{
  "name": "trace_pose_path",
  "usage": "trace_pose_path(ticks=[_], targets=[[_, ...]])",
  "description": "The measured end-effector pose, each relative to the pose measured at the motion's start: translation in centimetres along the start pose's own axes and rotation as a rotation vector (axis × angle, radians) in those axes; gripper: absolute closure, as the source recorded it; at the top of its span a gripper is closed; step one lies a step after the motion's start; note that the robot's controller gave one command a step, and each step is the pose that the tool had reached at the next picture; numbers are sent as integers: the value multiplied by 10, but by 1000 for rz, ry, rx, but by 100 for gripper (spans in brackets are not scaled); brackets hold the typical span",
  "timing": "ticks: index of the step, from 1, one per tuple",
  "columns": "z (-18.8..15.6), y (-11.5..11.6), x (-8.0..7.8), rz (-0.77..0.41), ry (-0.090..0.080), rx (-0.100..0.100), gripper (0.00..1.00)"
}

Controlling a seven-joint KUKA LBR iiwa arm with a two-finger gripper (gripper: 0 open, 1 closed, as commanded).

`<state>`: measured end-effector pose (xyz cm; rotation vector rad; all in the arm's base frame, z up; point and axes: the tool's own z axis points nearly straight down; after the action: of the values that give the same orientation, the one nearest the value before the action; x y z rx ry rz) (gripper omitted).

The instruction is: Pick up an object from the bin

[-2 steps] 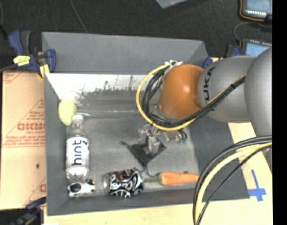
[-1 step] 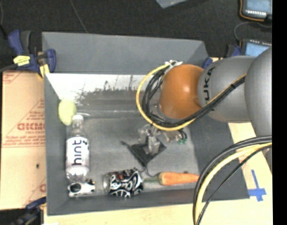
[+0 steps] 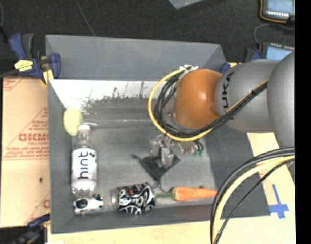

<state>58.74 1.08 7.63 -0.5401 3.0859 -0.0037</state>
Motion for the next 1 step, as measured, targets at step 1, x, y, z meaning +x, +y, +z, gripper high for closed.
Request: trace_pose_path(ticks=[1], targets=[[-18, 0, 1, 1, 6, -2, 100]])
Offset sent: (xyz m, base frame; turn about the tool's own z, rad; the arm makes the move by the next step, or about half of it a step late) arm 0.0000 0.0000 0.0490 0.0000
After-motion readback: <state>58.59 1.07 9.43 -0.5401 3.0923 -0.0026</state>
